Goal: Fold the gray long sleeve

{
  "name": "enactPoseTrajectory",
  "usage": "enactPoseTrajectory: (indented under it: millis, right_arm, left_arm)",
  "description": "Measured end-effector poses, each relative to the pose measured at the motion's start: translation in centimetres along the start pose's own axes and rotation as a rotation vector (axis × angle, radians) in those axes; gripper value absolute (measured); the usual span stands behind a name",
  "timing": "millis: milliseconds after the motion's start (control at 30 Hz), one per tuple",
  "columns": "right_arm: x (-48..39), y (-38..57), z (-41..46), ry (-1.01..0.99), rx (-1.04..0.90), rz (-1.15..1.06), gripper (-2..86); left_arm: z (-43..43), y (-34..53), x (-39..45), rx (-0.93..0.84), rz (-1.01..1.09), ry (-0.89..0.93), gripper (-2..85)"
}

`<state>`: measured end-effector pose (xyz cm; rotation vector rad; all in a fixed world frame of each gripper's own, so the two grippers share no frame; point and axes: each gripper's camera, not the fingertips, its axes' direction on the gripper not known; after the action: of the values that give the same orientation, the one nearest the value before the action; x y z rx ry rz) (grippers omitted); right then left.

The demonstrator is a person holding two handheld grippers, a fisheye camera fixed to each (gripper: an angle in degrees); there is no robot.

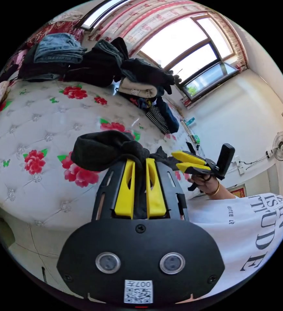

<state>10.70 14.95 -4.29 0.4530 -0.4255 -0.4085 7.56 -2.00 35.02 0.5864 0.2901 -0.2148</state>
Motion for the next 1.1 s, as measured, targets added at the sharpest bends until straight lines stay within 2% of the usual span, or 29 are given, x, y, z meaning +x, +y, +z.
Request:
enactPoseTrajectory:
  millis: [100, 167, 233, 300, 367, 467, 567, 733, 833, 867, 933, 1000, 1100]
  right_arm:
    - [-3.9, -1.8, 0.2, -0.018, 0.038, -0.143, 9.4]
    - [-5.5, -1.5, 1.3, 0.31, 0.052, -0.223, 6.5]
    - [-4.4, -1.4, 2.2, 0.461, -0.056, -0.241, 3.2]
    - [-2.2, -1.2, 1.0, 0.424, -0.085, -0.192, 1.4]
    - [1.5, -0.8, -2.7, 0.394, -0.002, -0.028, 0.4]
    - [4.9, 0.1, -7.5, 0.349, 0.114, 0.098, 0.0]
    - [6.6, 0.9, -11.3, 0.306, 0.222, 0.145, -0.1]
    - [8.4, 1.9, -13.3, 0.321, 0.209, 0.174, 0.1]
    - [8.9, 1.7, -13.7, 0.284, 0.209, 0.168, 0.8]
    - [9.2, 1.4, -13.6, 0.318, 0.184, 0.183, 1.3]
    - [9.7, 1.2, -14.0, 0.451, 0.166, 0.237, 3.4]
    - [9.9, 1.1, -14.6, 0.537, 0.139, 0.264, 6.2]
    - [10.7, 0.8, -14.5, 0.383, 0.12, 0.289, 8.8]
  left_arm:
    - [1.4, -2.1, 4.3, -0.011, 0.131, 0.008, 5.0]
    - [2.3, -2.9, 6.6, -0.031, 0.22, -0.109, 4.3]
    - [2.8, -3.2, 7.6, -0.031, 0.279, -0.125, 3.7]
    - [2.7, -2.8, 7.1, 0.012, 0.269, -0.057, 3.1]
    - [3.1, -2.2, 5.9, 0.006, 0.225, -0.067, 3.8]
    - [4.8, -0.7, 3.5, -0.044, 0.128, -0.107, 4.9]
    - [7.6, 0.5, 1.8, -0.124, 0.057, -0.092, 6.2]
    - [13.1, 0.3, 2.5, -0.193, 0.049, 0.099, 11.4]
    - [18.1, -0.7, 4.7, -0.295, 0.117, 0.135, 10.3]
    - [20.1, -0.9, 5.5, -0.371, 0.131, 0.088, 6.8]
    - [21.1, -1.0, 7.3, -0.385, 0.172, 0.024, 3.3]
    - [20.7, -0.2, 11.6, -0.358, 0.359, 0.017, 2.4]
    - [21.5, 2.1, 17.0, -0.397, 0.624, -0.103, 1.3]
